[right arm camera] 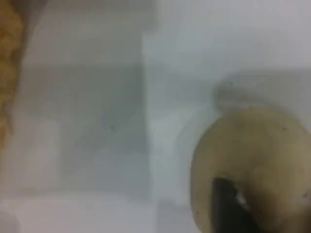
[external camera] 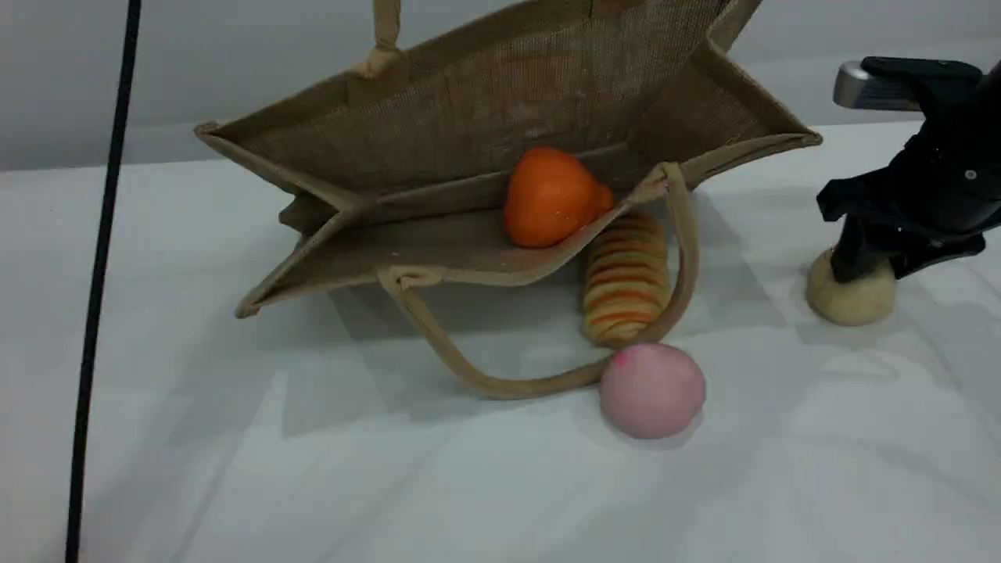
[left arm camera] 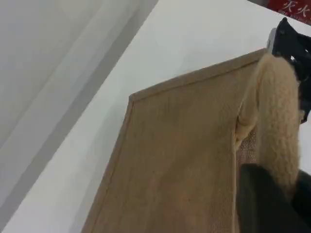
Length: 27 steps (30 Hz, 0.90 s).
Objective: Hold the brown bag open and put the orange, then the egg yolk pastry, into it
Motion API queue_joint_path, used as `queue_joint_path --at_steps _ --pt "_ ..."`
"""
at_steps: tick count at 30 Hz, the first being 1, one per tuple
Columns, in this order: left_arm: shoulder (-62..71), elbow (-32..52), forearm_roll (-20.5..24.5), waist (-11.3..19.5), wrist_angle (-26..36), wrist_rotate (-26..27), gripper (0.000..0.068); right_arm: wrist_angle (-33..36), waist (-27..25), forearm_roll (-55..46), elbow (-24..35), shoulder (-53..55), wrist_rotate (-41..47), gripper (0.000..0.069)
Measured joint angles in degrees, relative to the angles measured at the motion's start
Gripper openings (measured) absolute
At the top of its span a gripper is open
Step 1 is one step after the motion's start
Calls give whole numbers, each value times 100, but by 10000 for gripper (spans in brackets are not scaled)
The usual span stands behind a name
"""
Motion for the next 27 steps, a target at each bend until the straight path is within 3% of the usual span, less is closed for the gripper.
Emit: queue_joint_path --at_steps 4,7,17,27 --pt "0 0 0 0 0 0 93 21 -6 0 0 0 -12 100" --pt "0 0 0 0 0 0 93 117 -6 -47 0 -44 -19 45" --pt "0 0 0 0 0 0 93 818 -6 -884 184 -839 787 40" --pt "0 0 5 0 0 0 93 23 -6 -700 1476 -2453 1116 40"
